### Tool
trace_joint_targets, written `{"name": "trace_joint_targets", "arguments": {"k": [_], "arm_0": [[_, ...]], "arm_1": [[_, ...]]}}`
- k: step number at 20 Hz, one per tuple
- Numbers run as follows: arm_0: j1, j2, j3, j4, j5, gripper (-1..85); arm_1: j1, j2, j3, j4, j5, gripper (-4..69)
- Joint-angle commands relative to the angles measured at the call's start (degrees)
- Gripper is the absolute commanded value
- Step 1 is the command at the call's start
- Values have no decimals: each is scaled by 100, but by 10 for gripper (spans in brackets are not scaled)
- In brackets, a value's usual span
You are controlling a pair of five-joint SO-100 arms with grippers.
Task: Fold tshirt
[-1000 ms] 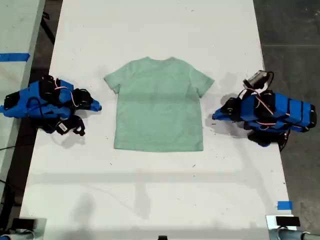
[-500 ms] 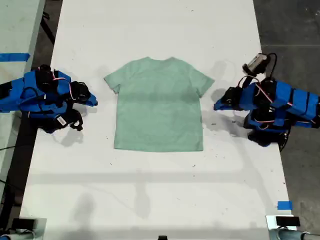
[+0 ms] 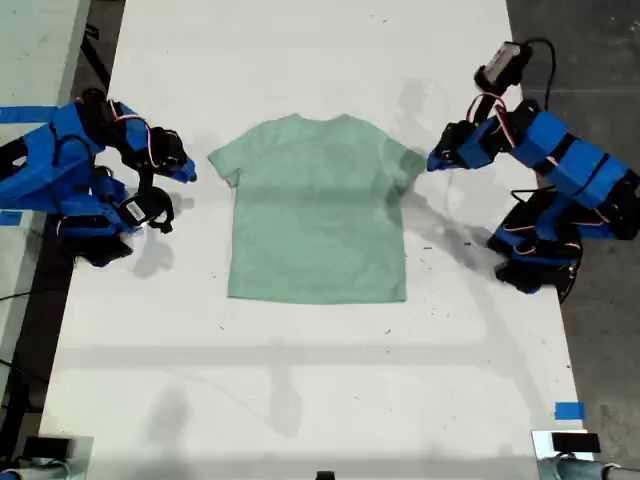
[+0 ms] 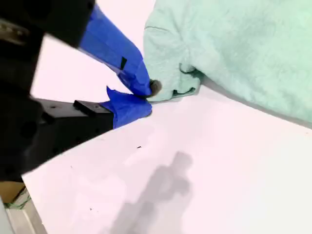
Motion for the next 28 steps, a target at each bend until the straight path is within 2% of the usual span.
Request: {"name": "trace_joint_targets", "arguments": {"k": [1, 6, 10, 11, 12, 13, 17, 21, 23, 25, 28], "arm_0": [[-457, -431, -870, 255, 343, 0], [-1187, -1459, -2074, 712, 949, 0], [-1371, -1907, -2479, 782, 1116, 0], [-1371, -1960, -2479, 782, 1116, 0], [-1371, -1978, -2470, 782, 1116, 0], [-1362, -1995, -2470, 782, 1116, 0], [-1336, -1995, -2443, 809, 1116, 0], [-1310, -1995, -2417, 835, 1125, 0], [-1301, -1995, -2382, 844, 1125, 0], [-1274, -1995, -2364, 844, 1107, 0], [-1266, -1986, -2347, 835, 1099, 0]], "arm_1": [[422, -598, -1107, 158, -501, -23], [905, -1661, -2373, 448, -1125, -23], [1055, -2136, -2681, 457, -1415, -22], [1072, -2250, -2602, 413, -1529, 35], [1072, -2338, -2426, 281, -1679, 204], [1081, -2355, -2136, 26, -1828, 252], [1371, -2971, -1028, -1143, -2364, 279], [1477, -4157, -782, -2206, -2725, 287], [1564, -4685, -940, -2417, -2848, 294], [1626, -5036, -1222, -2347, -2927, 280], [1661, -5300, -1503, -2215, -2988, 86]]}}
